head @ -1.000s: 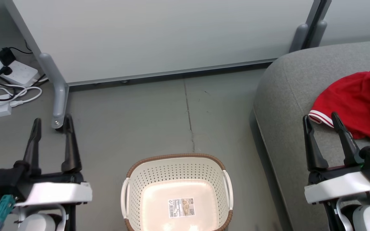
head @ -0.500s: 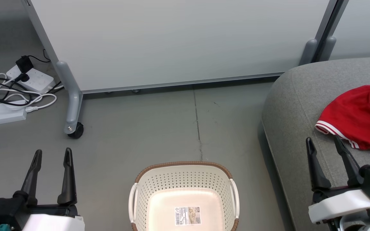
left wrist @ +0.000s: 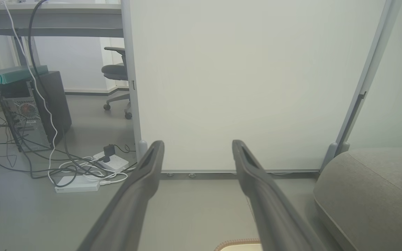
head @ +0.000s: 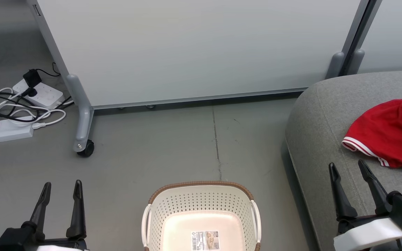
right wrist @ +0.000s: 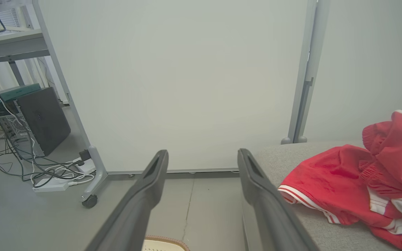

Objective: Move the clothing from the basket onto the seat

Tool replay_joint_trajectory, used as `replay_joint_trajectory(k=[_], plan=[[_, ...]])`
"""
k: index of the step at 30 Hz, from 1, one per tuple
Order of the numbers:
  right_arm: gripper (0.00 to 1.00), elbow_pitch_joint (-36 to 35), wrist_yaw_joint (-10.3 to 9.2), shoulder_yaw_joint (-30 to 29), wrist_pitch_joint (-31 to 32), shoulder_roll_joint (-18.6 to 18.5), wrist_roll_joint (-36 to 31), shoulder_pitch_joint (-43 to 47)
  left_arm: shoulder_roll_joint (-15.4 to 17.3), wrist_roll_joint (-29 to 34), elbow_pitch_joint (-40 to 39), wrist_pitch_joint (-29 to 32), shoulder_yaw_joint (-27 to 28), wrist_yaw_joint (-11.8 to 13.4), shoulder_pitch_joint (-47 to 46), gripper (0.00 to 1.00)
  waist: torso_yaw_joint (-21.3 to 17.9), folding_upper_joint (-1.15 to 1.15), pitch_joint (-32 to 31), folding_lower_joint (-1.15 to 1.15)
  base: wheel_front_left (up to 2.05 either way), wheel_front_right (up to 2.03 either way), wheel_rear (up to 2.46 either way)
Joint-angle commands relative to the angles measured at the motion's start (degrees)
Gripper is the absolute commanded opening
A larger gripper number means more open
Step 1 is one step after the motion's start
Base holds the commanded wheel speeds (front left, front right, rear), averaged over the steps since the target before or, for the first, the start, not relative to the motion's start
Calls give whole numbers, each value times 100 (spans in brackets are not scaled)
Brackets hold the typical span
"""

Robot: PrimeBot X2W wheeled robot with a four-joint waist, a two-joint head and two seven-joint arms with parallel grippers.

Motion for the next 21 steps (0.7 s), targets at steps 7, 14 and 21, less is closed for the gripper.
replay_joint_trajectory(k=[7,14,21], plan=[[100,-79,1,44,43,-14,121,95,-43,-26,155,-8,38,-29,14,100,18,0,-33,0,0,0,0],[100,-54,1,67,15,-14,170,89,-35,-21,212,-8,31,-15,31,100,31,0,-48,0,0,0,0],[100,-14,1,85,-6,-14,212,116,-65,-27,240,-8,32,5,58,100,39,0,-73,0,0,0,0]])
